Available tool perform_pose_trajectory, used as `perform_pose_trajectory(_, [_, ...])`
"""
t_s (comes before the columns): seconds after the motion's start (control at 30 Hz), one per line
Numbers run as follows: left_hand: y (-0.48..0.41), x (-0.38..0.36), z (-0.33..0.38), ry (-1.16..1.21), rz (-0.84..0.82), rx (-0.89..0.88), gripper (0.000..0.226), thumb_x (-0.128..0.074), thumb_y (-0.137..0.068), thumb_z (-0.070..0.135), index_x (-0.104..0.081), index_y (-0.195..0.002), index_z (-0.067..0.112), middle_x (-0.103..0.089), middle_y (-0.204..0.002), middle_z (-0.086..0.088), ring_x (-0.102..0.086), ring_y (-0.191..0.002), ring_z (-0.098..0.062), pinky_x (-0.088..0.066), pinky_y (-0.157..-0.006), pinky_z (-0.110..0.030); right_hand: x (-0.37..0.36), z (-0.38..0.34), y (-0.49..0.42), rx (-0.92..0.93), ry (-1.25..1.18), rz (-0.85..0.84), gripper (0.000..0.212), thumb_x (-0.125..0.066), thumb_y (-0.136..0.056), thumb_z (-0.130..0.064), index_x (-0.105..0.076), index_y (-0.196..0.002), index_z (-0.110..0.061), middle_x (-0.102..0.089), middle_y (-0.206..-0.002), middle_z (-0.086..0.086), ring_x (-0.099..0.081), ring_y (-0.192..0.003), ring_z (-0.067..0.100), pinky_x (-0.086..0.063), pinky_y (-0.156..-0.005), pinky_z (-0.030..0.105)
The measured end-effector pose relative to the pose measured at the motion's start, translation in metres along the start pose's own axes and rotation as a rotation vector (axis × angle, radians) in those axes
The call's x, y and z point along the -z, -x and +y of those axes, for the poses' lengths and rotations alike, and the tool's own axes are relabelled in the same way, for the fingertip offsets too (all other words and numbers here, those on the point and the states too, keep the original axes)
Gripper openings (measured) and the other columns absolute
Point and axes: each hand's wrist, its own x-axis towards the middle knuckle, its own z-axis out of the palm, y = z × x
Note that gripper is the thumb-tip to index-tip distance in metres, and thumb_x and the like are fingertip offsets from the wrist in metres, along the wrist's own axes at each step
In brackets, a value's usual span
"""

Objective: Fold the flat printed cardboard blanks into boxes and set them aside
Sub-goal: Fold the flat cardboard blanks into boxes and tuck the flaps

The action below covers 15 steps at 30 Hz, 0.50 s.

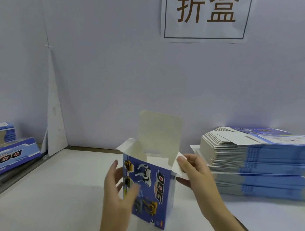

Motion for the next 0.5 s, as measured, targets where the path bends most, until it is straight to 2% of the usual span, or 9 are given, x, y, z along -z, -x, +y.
perform_pose_trajectory(0.03, [0.004,-0.002,0.000,-0.059,-0.103,-0.020,0.079,-0.079,-0.071,0.029,-0.028,-0.126,0.054,-0.040,-0.124,0.032,-0.052,-0.109,0.013,-0.048,-0.071,-0.005,-0.003,-0.001,0.004,0.006,0.027,-0.008,0.015,-0.059,-0.095,-0.024,-0.058,-0.105,-0.013,-0.065,-0.097,0.004,-0.064,-0.086,0.009,-0.056,-0.071,0.024])
perform_pose_trajectory(0.07, [0.008,-0.005,0.002,-0.133,-0.179,-0.038,0.102,-0.087,-0.058,0.038,-0.016,-0.127,0.061,-0.032,-0.127,0.035,-0.046,-0.111,0.018,-0.047,-0.082,-0.007,-0.006,-0.003,0.008,0.019,0.061,-0.014,0.015,-0.060,-0.094,-0.024,-0.057,-0.104,-0.013,-0.064,-0.097,0.004,-0.064,-0.085,0.010,-0.055,-0.067,0.021])
perform_pose_trajectory(0.13, [0.008,-0.011,0.007,-0.254,-0.236,-0.088,0.131,-0.090,-0.041,0.048,0.007,-0.127,0.066,-0.023,-0.137,0.027,-0.033,-0.126,0.009,-0.039,-0.105,-0.024,-0.011,-0.009,0.014,0.052,0.153,-0.028,0.020,-0.065,-0.090,-0.026,-0.053,-0.105,-0.019,-0.063,-0.098,0.001,-0.064,-0.088,0.013,-0.053,-0.063,0.018])
perform_pose_trajectory(0.17, [0.006,-0.013,0.009,-0.280,-0.233,-0.108,0.135,-0.090,-0.039,0.047,0.010,-0.128,0.066,-0.019,-0.139,0.025,-0.029,-0.133,0.000,-0.037,-0.111,-0.033,-0.012,-0.013,0.017,0.062,0.217,-0.047,0.025,-0.067,-0.088,-0.029,-0.051,-0.107,-0.024,-0.063,-0.099,-0.002,-0.063,-0.089,0.013,-0.051,-0.063,0.017])
perform_pose_trajectory(0.23, [-0.001,-0.012,0.007,-0.296,-0.214,-0.132,0.134,-0.092,-0.042,0.039,0.006,-0.129,0.066,-0.025,-0.134,0.022,-0.031,-0.134,-0.011,-0.041,-0.108,-0.041,-0.012,-0.026,0.018,0.094,0.348,-0.093,0.034,-0.070,-0.085,-0.037,-0.050,-0.111,-0.030,-0.063,-0.100,-0.007,-0.063,-0.089,0.008,-0.049,-0.067,0.020])
perform_pose_trajectory(0.27, [-0.005,-0.011,0.004,-0.301,-0.206,-0.147,0.130,-0.091,-0.043,0.039,0.001,-0.131,0.066,-0.028,-0.129,0.022,-0.035,-0.131,-0.010,-0.044,-0.104,-0.041,-0.010,-0.034,0.016,0.123,0.374,-0.098,0.036,-0.069,-0.083,-0.042,-0.051,-0.113,-0.030,-0.064,-0.101,-0.008,-0.063,-0.088,0.007,-0.048,-0.069,0.021])
perform_pose_trajectory(0.33, [-0.008,-0.008,0.002,-0.327,-0.197,-0.159,0.125,-0.087,-0.038,0.049,-0.004,-0.129,0.067,-0.028,-0.122,0.033,-0.038,-0.125,-0.005,-0.045,-0.100,-0.033,-0.008,-0.052,0.007,0.183,0.330,-0.079,0.036,-0.065,-0.083,-0.048,-0.055,-0.112,-0.028,-0.067,-0.101,-0.007,-0.067,-0.085,0.009,-0.049,-0.070,0.025])
perform_pose_trajectory(0.4, [-0.009,-0.009,0.000,-0.373,-0.183,-0.153,0.123,-0.081,-0.034,0.060,0.000,-0.126,0.069,-0.028,-0.121,0.033,-0.038,-0.124,-0.004,-0.043,-0.097,-0.028,-0.008,-0.070,-0.005,0.227,0.298,-0.092,0.025,-0.060,-0.089,-0.043,-0.057,-0.107,-0.025,-0.070,-0.091,-0.007,-0.069,-0.072,0.009,-0.052,-0.063,0.024])
perform_pose_trajectory(0.5, [-0.007,-0.012,0.000,-0.392,-0.162,-0.134,0.130,-0.082,-0.037,0.060,-0.005,-0.141,0.049,-0.028,-0.126,0.021,-0.038,-0.126,-0.008,-0.047,-0.102,-0.039,-0.011,-0.078,-0.021,0.219,0.227,-0.066,0.013,-0.055,-0.097,-0.020,-0.056,-0.109,-0.017,-0.069,-0.074,-0.002,-0.066,-0.054,0.010,-0.048,-0.048,0.020])
